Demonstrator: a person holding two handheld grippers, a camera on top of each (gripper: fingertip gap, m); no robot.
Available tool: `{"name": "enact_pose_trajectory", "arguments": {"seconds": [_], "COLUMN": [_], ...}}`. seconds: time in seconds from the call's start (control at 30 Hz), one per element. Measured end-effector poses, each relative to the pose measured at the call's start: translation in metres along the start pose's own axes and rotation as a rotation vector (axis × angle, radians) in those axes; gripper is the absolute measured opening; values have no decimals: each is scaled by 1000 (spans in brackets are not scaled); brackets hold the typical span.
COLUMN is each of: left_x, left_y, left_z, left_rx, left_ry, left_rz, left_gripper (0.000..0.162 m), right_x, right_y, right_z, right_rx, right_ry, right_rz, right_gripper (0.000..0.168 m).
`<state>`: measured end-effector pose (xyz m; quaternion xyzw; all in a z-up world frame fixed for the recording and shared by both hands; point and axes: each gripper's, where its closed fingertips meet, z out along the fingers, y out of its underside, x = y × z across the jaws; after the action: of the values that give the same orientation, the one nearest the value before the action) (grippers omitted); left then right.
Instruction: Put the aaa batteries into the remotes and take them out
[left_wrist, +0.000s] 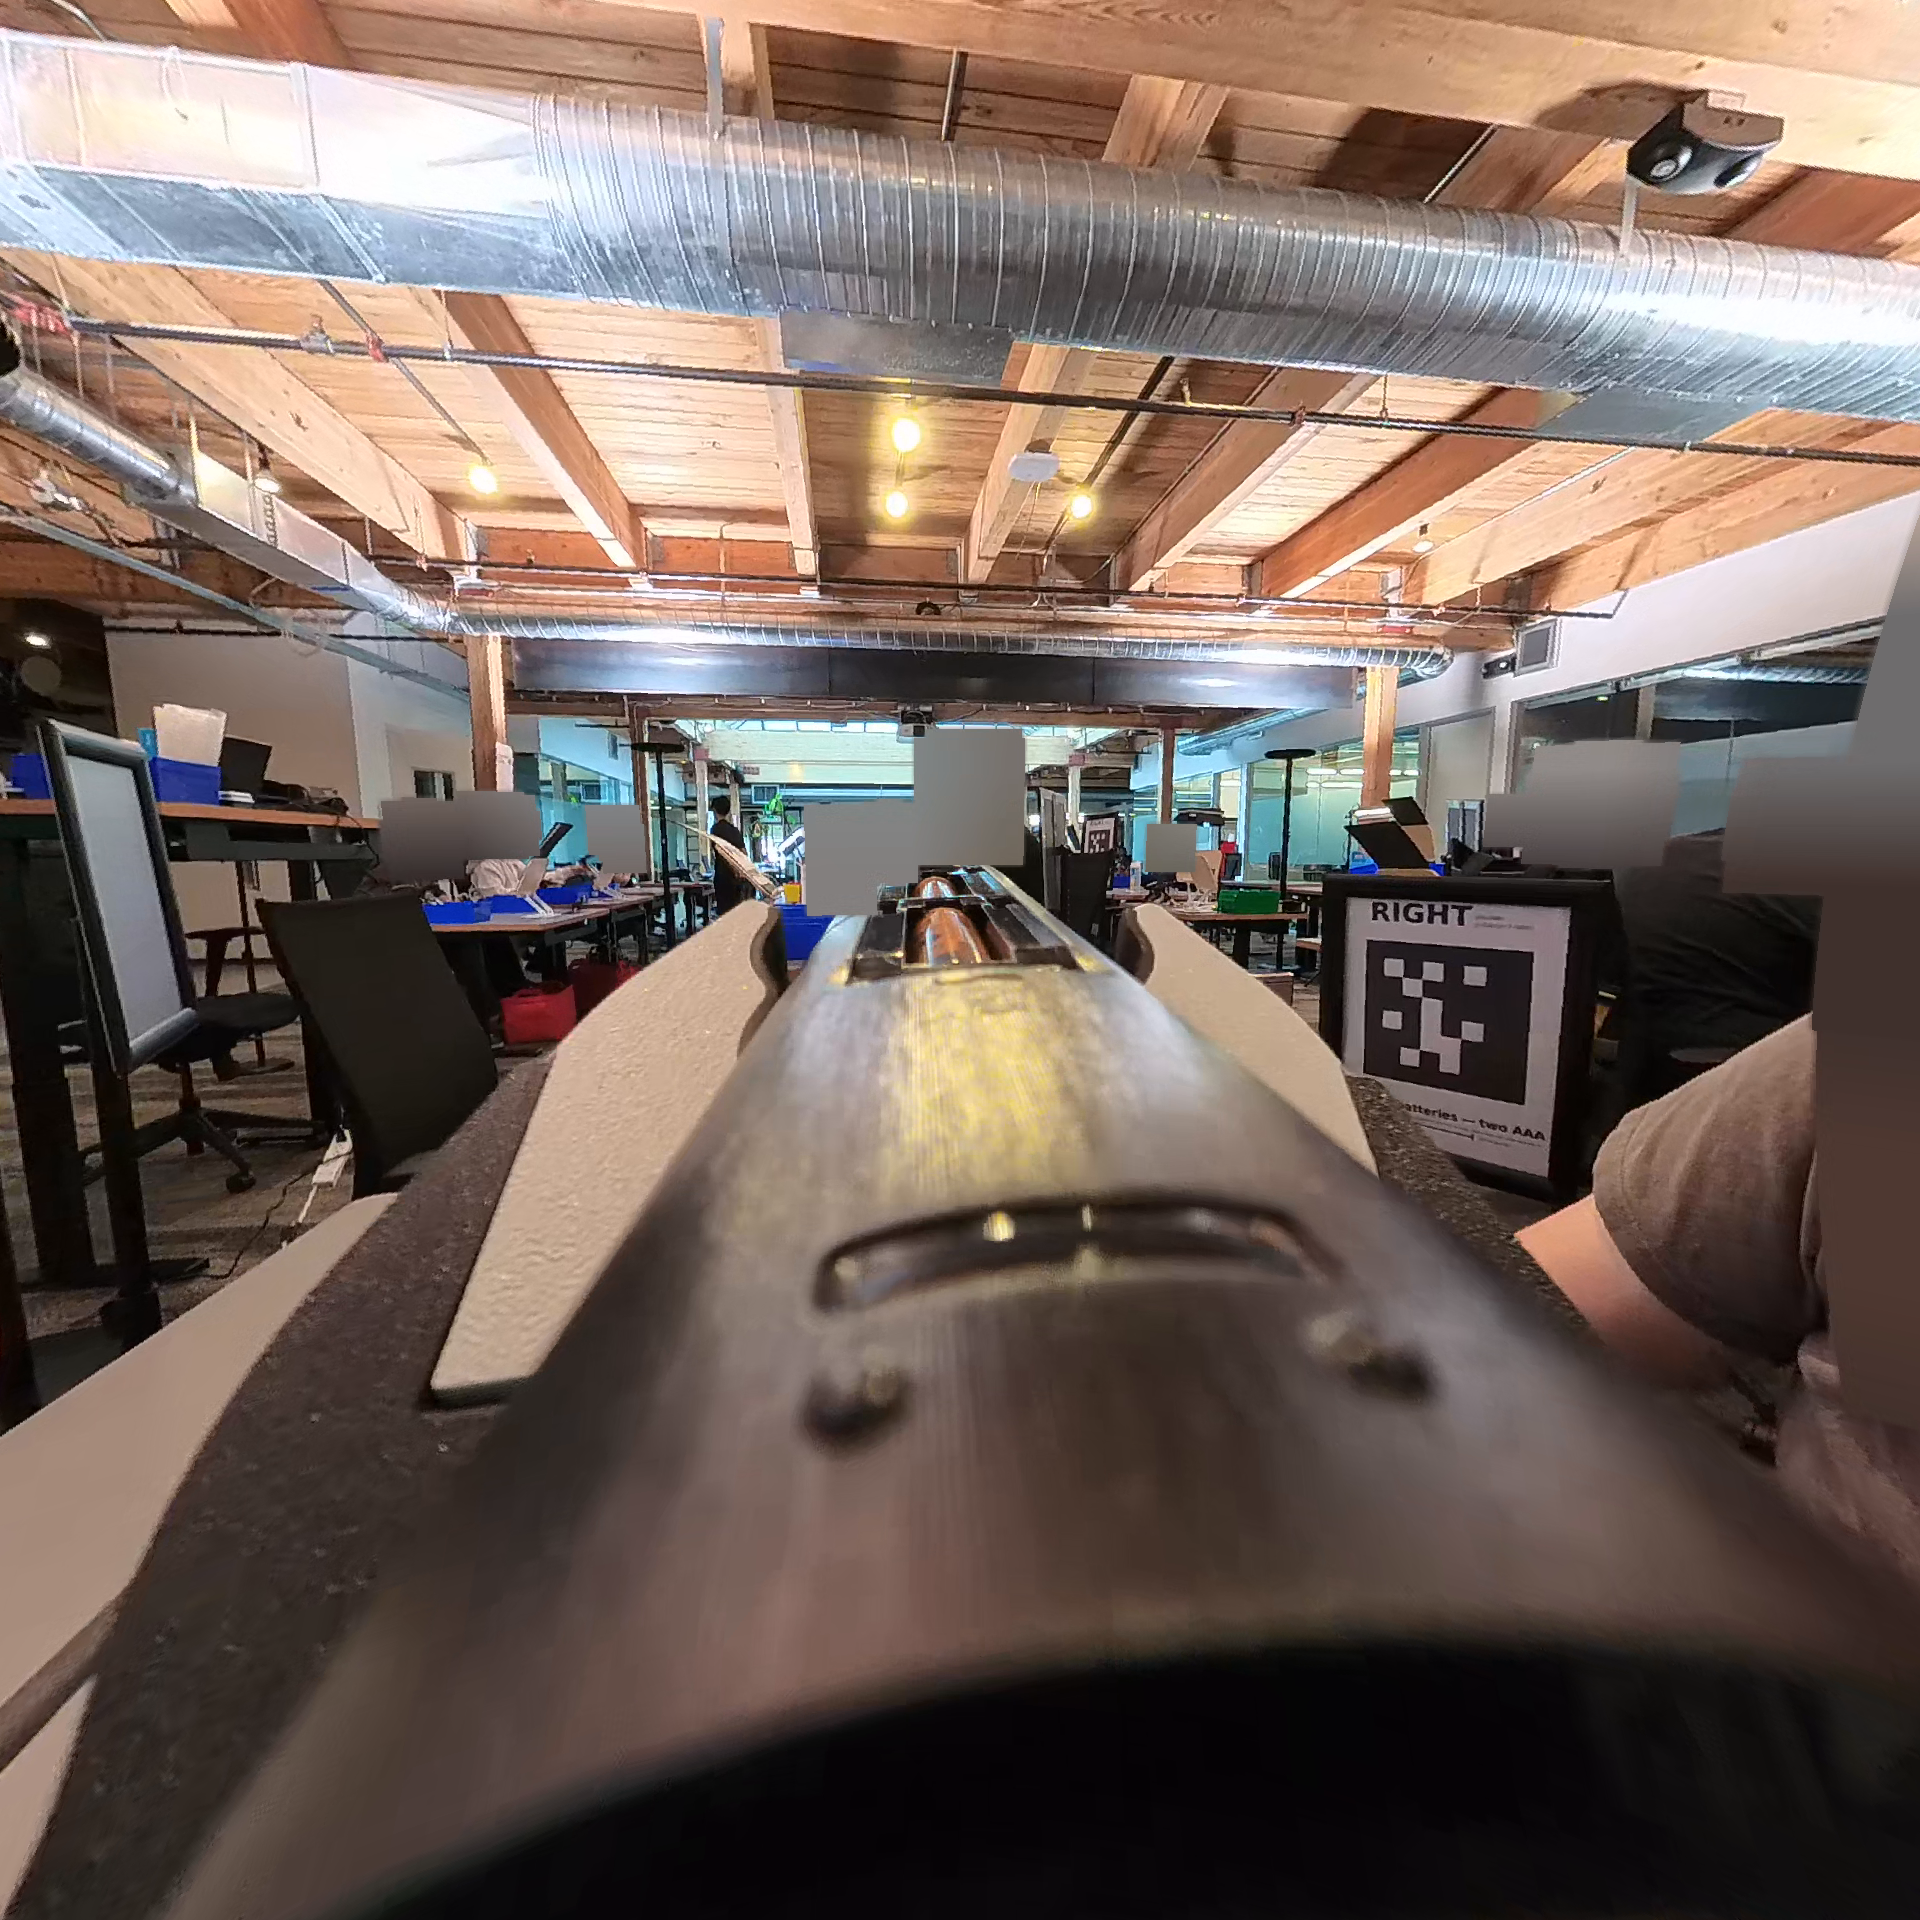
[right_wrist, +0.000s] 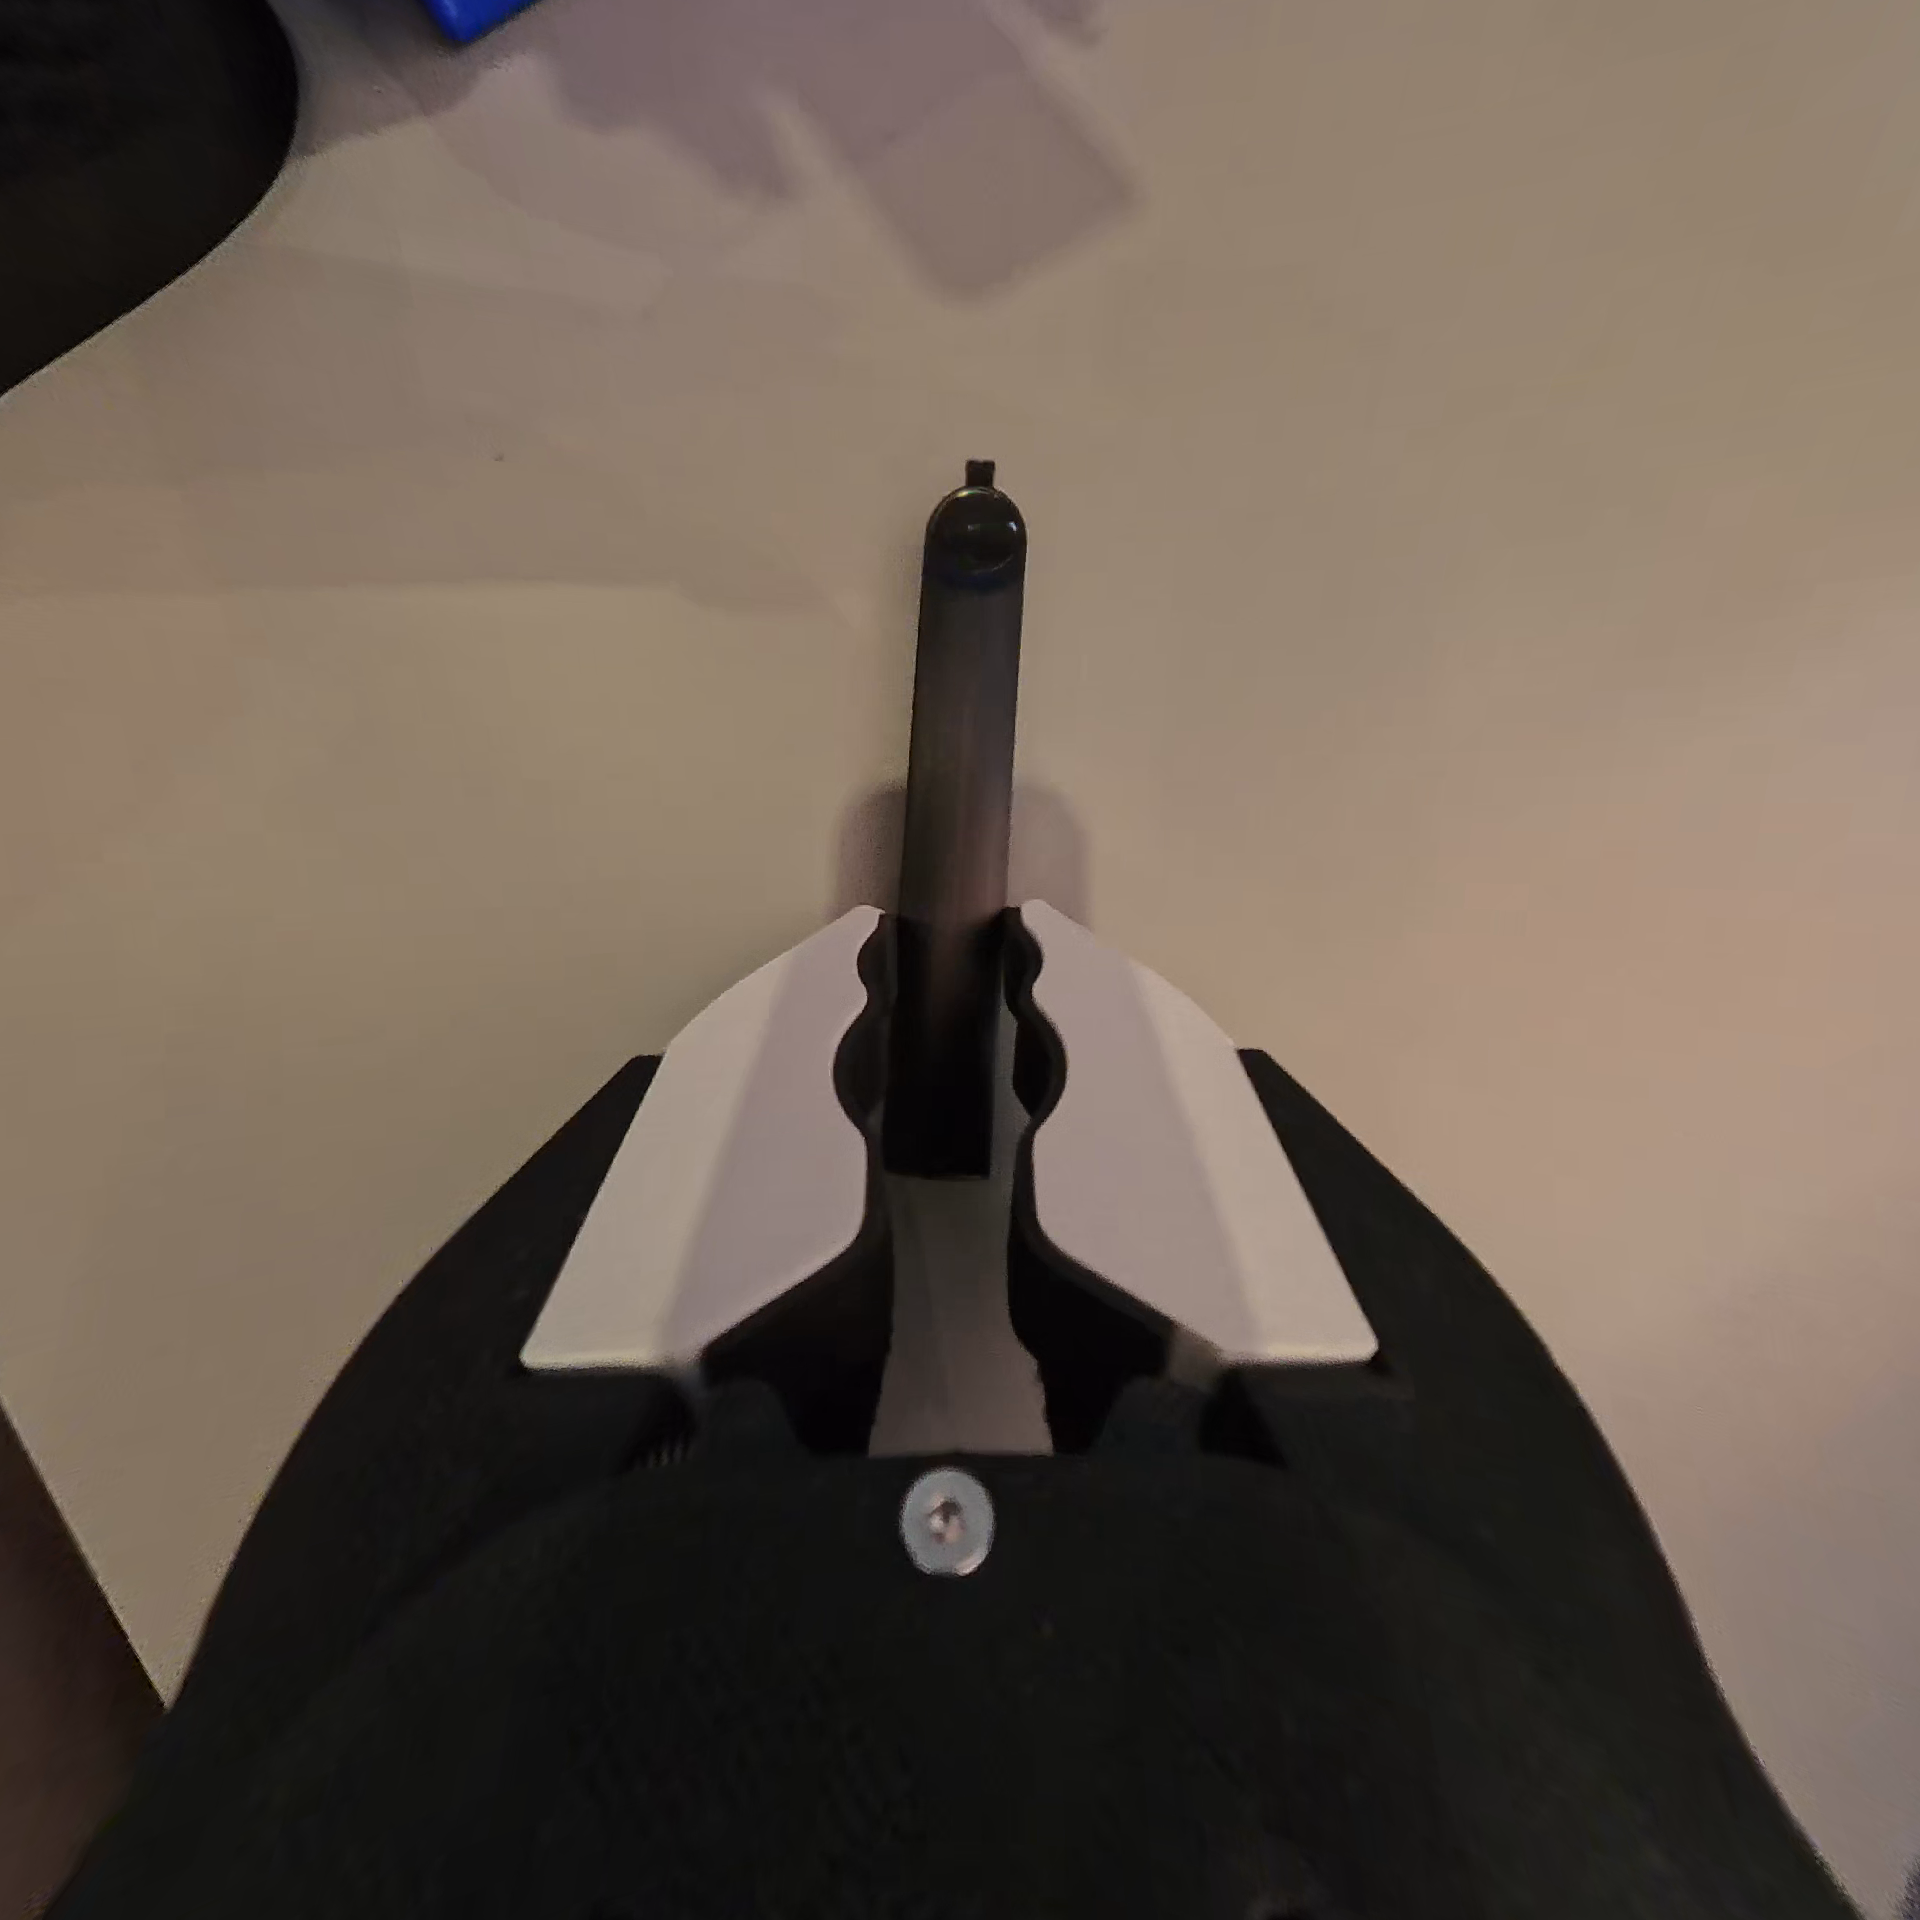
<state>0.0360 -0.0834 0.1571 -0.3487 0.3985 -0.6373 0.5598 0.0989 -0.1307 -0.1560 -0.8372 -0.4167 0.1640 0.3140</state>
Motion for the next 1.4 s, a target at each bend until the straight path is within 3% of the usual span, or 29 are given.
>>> {"name": "enact_pose_trajectory", "arguments": {"seconds": [0.17, 0.33, 0.5, 0.63, 0.9, 1.2, 1.4], "left_x": [-4, -5, -5, -2, 1, 1, 0], "left_y": [11, 23, 36, 50, 63, 56, 56], "left_z": [2, 7, 13, 19, 26, 23, 22], "left_rx": [-27, -43, -17, -18, -41, 27, 53], "left_ry": [0, 11, 45, 79, 94, 109, 106], "left_rz": [-16, -27, -65, -87, -94, -130, -119], "left_gripper": [61, 61, 61, 61, 61, 61, 61], "right_x": [19, 71, 107, 96, 67, 64, 65], "right_y": [1, -15, -61, -103, -133, -138, -137], "right_z": [-31, -107, -202, -251, -245, -244, -256], "right_rx": [30, 106, 244, 275, 113, 149, 50], "right_ry": [-46, -18, -26, -144, -182, -199, -194], "right_rz": [10, 71, 50, -77, -319, -317, -346], "right_gripper": [21, 21, 21, 21, 21, 21, 21]}}
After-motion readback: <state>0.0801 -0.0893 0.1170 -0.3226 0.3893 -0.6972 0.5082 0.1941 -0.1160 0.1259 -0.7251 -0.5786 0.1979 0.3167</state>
